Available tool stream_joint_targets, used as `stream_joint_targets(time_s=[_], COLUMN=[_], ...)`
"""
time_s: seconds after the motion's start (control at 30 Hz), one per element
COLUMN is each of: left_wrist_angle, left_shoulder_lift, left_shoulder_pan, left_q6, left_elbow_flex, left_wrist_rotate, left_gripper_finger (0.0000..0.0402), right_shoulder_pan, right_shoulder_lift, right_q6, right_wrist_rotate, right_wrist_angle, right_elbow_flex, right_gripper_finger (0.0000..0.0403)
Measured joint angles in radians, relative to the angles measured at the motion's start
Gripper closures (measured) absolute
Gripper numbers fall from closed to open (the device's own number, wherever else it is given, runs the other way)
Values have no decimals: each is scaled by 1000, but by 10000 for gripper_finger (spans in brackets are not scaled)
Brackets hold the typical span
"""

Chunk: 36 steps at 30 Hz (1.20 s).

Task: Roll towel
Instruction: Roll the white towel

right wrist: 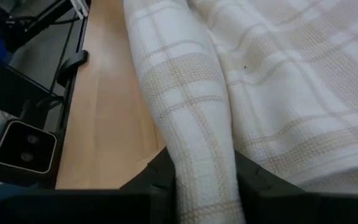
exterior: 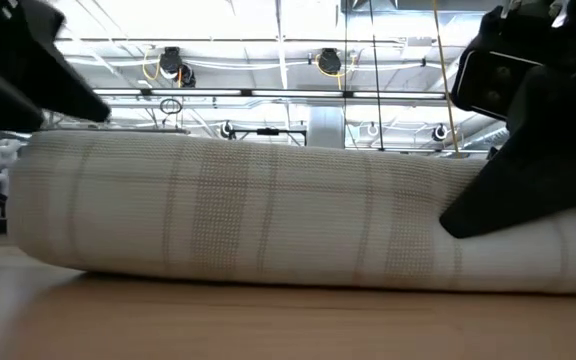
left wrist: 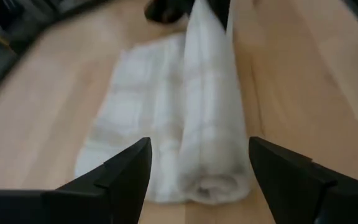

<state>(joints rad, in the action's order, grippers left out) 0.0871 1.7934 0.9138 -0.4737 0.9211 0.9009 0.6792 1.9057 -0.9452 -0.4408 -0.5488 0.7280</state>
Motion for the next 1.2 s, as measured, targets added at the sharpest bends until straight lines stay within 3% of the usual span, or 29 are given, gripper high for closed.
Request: stream_joint_targets(time_s=[0.1,0.23,0.6,0.8,1.07,1.2], left_wrist_angle=[-101,-284,-324,-309,-243,-241], left_shoulder_lift=[26,93,203,203,201,201], left_shoulder_pan=[28,31,-12,-69,-147,-155], left_q6=[99,333,525,525,411,364], left_elbow_flex=[0,3,5,5,6,6], left_wrist_rotate=[83,73,57,47,-126,-155], left_gripper_finger=[127,127,127,127,127,137], right_shoulder_pan=[0,-1,-6,-9,-13,-13], right_shoulder_lift=[0,1,1,1,1,1], right_q6=[-20,-20,-41,-51,-65,-65], right_wrist_rotate=[0,0,2,21,48,48], right_wrist_angle=[0,0,5,6,5,5], right_elbow_flex=[0,0,0,0,0,0], right_gripper_finger=[330,331,332,332,332,332])
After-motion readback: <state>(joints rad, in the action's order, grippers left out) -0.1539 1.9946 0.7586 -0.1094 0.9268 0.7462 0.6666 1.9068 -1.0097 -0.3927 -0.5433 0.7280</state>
